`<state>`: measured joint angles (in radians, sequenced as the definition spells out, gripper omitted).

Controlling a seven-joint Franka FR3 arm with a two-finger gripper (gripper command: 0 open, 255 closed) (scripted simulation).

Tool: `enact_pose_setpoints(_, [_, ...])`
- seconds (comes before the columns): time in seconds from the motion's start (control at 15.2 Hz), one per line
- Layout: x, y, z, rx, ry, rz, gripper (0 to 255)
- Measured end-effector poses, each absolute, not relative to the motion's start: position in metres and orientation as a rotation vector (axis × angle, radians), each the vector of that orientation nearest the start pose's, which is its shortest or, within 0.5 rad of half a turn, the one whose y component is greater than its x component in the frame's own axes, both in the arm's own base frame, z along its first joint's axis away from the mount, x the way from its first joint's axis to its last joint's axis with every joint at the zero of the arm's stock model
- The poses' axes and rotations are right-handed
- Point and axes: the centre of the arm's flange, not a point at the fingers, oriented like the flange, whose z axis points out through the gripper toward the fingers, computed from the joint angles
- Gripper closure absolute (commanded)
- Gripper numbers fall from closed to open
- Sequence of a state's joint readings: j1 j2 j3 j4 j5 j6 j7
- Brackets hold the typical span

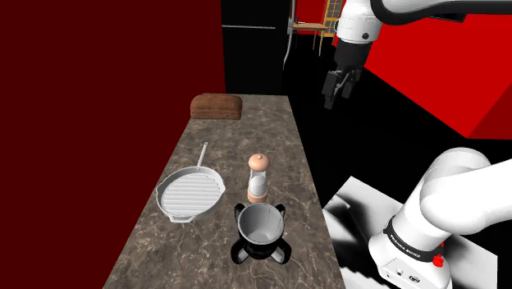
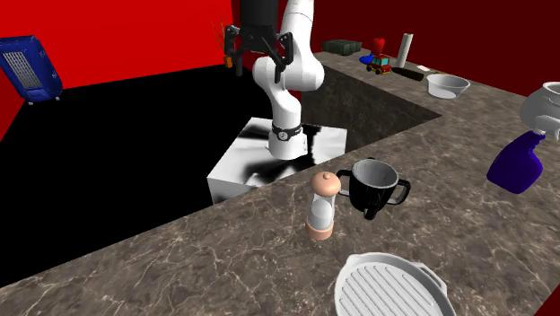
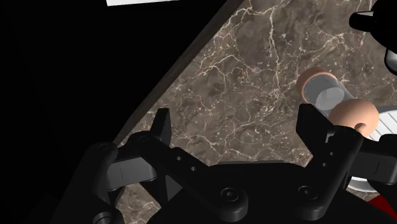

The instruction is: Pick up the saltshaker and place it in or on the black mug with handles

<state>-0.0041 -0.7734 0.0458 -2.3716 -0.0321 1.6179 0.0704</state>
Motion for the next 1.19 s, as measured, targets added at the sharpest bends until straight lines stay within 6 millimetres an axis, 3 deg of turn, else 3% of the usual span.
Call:
enact_pose_setpoints(0.2, [0.319,0.029,0.576,-3.216,0.066,-0.046,0])
enact_pose_setpoints(1.19, [0.373,0.2,0.46,-3.363,0.094,-0.193,0])
